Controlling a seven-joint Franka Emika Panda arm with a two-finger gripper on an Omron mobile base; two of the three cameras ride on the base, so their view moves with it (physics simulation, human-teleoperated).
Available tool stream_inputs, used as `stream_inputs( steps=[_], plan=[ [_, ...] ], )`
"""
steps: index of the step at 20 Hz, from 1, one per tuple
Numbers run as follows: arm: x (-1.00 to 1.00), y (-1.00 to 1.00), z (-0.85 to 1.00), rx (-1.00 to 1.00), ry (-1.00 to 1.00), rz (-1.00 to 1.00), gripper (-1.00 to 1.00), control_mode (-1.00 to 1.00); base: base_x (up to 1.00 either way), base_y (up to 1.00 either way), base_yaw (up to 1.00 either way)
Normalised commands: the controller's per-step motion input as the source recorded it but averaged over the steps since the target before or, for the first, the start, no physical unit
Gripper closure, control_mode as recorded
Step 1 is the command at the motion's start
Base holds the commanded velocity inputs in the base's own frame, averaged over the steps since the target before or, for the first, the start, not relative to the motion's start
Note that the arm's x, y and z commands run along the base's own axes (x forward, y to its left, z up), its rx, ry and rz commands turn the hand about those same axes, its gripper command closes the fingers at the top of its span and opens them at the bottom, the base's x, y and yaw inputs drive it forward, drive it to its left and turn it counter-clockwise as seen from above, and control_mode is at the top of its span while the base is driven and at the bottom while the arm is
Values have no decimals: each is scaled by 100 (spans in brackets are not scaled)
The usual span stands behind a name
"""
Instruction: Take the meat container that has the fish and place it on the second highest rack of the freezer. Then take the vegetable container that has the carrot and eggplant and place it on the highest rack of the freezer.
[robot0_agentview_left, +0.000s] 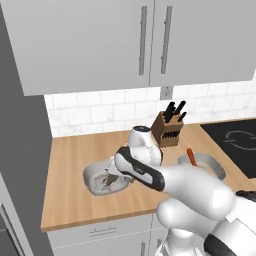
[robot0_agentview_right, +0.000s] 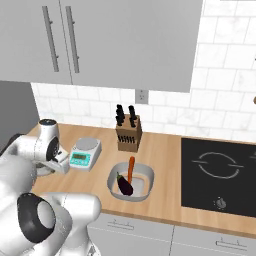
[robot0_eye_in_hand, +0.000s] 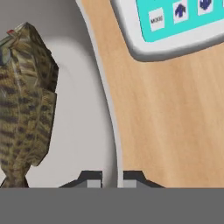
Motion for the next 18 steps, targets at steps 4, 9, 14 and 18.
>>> stream_inputs(
  steps=[4, 9, 14, 18],
  plan=[
    [-32, -49, 64, 9, -9, 0, 100, -100, 0, 0, 0],
    [-25, -53, 80, 11, -13, 0, 100, -100, 0, 0, 0],
    [-19, -55, 100, 2, -5, 1, 100, -100, 0, 0, 0],
    [-16, -64, 69, -1, 0, 8, 100, -100, 0, 0, 0]
  ],
)
